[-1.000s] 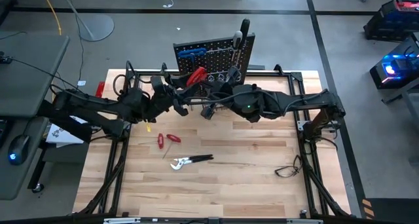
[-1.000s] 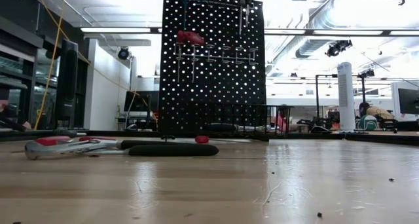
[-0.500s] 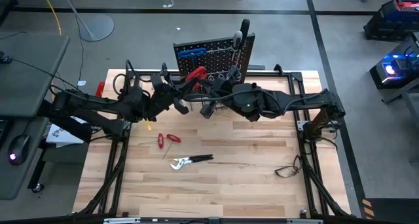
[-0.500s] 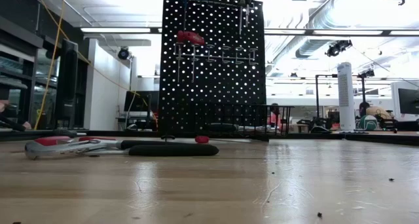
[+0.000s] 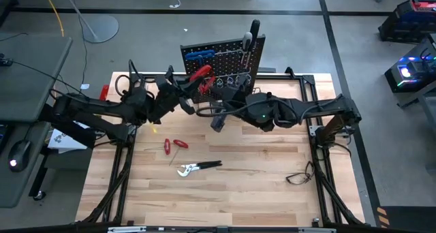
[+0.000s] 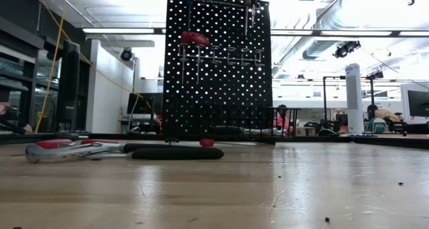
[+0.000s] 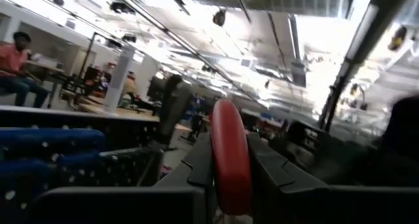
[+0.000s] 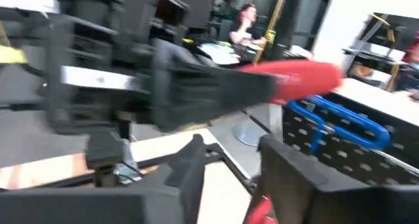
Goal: Hang tools onto peg board
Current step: Hang the red allen wrench on the peg board
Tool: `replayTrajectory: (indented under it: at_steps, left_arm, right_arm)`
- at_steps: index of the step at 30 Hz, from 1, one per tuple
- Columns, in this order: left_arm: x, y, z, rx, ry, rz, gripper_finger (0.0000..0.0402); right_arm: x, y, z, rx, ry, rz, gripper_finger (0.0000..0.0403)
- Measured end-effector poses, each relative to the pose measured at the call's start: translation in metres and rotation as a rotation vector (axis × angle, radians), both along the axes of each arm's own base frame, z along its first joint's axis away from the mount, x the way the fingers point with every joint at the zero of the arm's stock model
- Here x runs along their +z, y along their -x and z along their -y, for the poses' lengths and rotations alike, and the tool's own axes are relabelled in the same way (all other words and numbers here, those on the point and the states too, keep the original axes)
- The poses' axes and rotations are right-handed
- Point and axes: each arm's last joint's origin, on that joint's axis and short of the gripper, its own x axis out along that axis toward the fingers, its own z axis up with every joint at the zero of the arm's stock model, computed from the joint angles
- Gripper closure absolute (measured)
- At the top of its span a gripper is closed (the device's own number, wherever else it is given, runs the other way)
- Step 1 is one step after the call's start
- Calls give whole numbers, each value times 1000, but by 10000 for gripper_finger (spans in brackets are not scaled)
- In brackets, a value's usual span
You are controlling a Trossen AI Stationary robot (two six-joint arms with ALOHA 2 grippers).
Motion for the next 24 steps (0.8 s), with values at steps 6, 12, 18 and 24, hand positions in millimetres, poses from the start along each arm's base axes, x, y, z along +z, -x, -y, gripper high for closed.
replayTrajectory:
  at_steps: [6,12,18,24]
  left_arm:
    - [-1,7,-1,-34,-15,-96,359]
    - [-10,10,0,-57,-27,-247,359]
    - [-6,-14,6,-56,-119,-405,359]
    - [1,-25,16,-282,-247,-405,359]
  right_arm:
    - [0,18,-4,-27,-25,-83,203]
    - [-1,58,-1,-89,-129,-224,196]
    - [0,88,-3,-139,-184,-280,196]
    - [5,88,-11,56,-171,-325,196]
